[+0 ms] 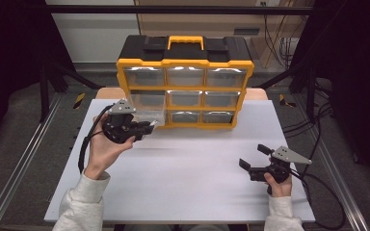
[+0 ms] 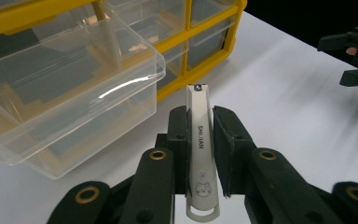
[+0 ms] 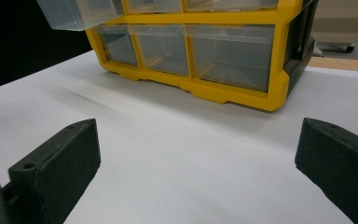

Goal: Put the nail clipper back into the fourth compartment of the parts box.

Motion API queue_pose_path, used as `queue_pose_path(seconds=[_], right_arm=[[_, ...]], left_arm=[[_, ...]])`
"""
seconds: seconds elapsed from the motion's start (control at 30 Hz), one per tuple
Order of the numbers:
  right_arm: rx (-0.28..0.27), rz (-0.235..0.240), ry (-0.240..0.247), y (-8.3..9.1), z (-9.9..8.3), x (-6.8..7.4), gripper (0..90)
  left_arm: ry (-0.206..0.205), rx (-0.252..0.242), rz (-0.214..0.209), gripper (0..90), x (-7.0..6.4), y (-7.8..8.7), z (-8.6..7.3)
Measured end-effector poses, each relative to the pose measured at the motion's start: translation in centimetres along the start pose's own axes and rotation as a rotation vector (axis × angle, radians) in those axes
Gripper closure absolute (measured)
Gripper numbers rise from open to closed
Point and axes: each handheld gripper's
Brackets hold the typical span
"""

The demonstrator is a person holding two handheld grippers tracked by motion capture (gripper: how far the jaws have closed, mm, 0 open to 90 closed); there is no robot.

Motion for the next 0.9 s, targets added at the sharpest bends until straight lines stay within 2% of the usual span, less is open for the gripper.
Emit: queue_pose_path(seconds=[0.9], right_arm=[[-0.003, -0.002, -0.002, 0.1, 0.0, 0.0, 0.3]], left_arm=[[0.002, -0.006, 0.039, 76.2, 2.6, 0.7, 2.7]])
Point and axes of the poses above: each handheld gripper's, and its own axes: y roughly backward along the jaws, z roughly out of its top, x roughly to its left, and after that the axes turned 13 degrees about -y, right-handed
